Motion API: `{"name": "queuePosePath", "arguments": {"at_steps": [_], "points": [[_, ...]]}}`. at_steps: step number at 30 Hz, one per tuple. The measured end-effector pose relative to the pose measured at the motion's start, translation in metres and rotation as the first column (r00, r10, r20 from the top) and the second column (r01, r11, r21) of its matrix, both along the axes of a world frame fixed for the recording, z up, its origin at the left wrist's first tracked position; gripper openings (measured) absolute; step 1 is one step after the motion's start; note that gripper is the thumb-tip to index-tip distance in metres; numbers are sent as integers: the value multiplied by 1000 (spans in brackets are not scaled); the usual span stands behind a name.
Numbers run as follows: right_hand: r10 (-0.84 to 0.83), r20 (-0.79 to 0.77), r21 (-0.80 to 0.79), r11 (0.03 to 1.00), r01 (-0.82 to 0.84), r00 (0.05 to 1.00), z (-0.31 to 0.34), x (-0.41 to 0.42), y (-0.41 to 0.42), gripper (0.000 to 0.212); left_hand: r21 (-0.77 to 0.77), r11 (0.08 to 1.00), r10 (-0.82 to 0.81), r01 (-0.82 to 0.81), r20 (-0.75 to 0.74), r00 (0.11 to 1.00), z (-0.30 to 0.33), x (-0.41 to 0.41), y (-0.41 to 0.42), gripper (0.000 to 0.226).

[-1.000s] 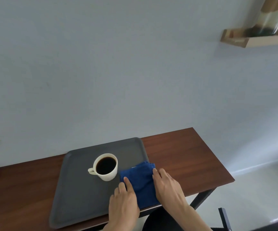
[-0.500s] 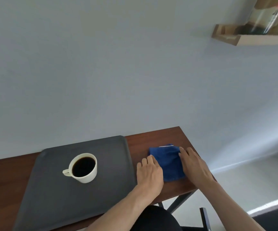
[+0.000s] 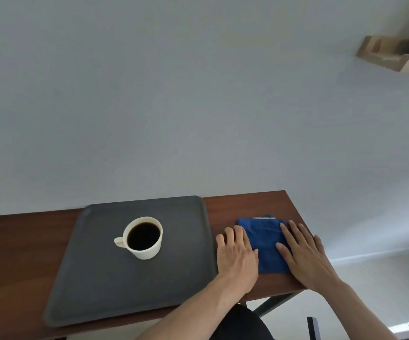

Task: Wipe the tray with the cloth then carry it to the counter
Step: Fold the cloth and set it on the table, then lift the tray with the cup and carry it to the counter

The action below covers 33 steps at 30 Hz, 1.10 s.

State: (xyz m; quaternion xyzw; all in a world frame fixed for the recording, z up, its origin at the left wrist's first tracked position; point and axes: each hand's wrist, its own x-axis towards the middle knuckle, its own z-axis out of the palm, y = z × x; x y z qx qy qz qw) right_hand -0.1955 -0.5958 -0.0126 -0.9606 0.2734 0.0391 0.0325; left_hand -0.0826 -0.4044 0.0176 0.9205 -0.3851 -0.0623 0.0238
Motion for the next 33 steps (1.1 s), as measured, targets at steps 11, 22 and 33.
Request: {"name": "queuePosePath", "arguments": {"at_steps": [11,22,33], "points": [[164,394,-30,986,-165,904,37,55,156,60,-411,906,166,-102,124,978,71,-5,192,60],[-32,151,115,993,14,988,26,100,210,88,-112,825,564,-554,224,795,12,99,383,75],[25,113,6,1000,-26,993,20,93,208,90,-66,843,538,-535,161,828,-13,110,367,90]]}}
